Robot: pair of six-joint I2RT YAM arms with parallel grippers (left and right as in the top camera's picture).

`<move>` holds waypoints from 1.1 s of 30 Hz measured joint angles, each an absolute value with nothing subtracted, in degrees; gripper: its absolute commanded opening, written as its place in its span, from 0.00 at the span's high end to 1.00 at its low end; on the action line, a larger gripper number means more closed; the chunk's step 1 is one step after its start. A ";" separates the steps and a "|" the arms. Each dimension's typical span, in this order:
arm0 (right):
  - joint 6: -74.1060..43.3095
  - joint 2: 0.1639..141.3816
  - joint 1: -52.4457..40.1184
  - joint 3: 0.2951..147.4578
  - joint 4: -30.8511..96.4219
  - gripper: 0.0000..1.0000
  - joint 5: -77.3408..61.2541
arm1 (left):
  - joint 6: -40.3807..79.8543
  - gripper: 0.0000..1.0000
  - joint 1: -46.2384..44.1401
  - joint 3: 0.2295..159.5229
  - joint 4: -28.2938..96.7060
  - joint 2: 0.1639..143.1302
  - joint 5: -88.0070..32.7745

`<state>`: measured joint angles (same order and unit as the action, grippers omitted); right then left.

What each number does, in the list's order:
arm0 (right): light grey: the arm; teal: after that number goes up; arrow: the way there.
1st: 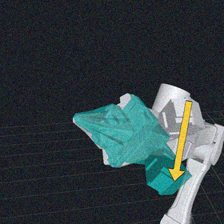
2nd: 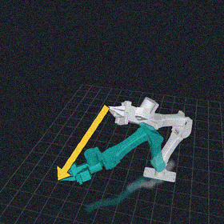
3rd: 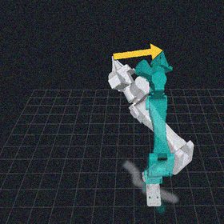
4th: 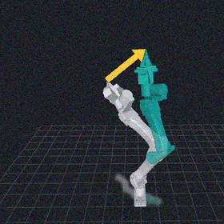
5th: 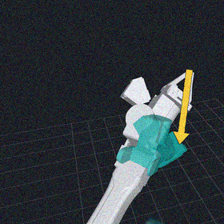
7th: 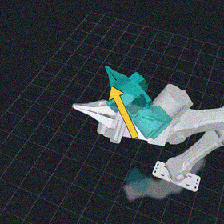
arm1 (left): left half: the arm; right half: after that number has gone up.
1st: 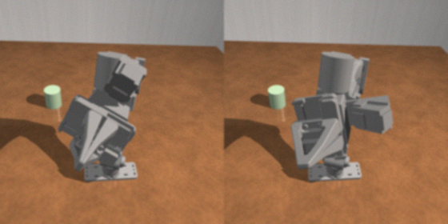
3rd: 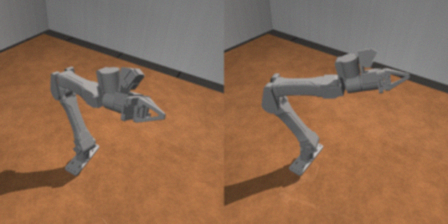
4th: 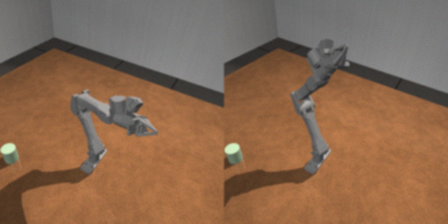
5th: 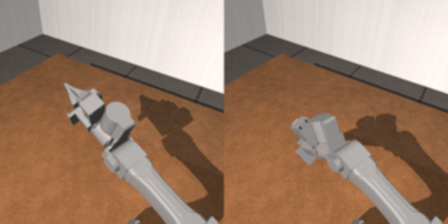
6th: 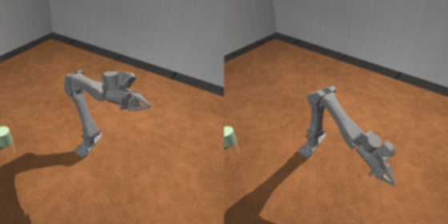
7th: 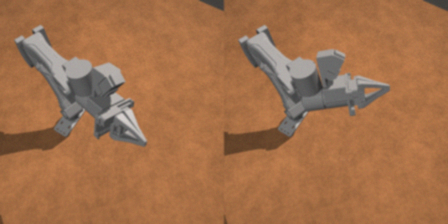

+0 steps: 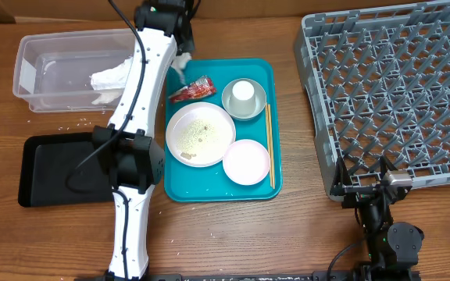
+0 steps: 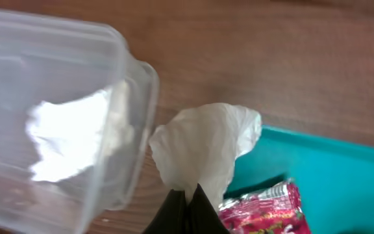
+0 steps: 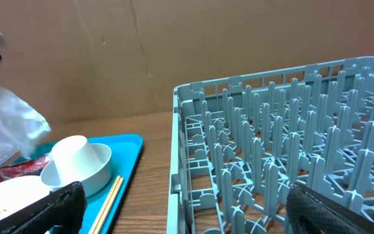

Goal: Sort waste into correct bins and load items into the dishwasher
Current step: 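Carry the tissue to the clear bin and release it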

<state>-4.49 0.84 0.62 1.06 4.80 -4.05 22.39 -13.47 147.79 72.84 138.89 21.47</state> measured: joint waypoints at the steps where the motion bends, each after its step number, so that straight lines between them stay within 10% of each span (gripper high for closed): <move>1: -4.47 0.84 0.62 1.06 4.78 0.00 -4.05 | 22.37 0.96 -13.47 149.03 73.41 138.89 22.59; 29: -4.45 0.84 0.62 1.06 4.75 0.00 -4.05 | 31.07 0.91 6.52 157.91 76.86 133.14 25.34; 31: -4.47 0.84 0.62 1.06 4.75 0.00 -4.05 | 31.38 0.77 7.70 157.93 76.71 134.78 24.14; 33: -4.47 0.84 0.62 1.06 4.75 0.00 -4.05 | 31.77 0.24 9.08 157.91 76.75 137.12 22.39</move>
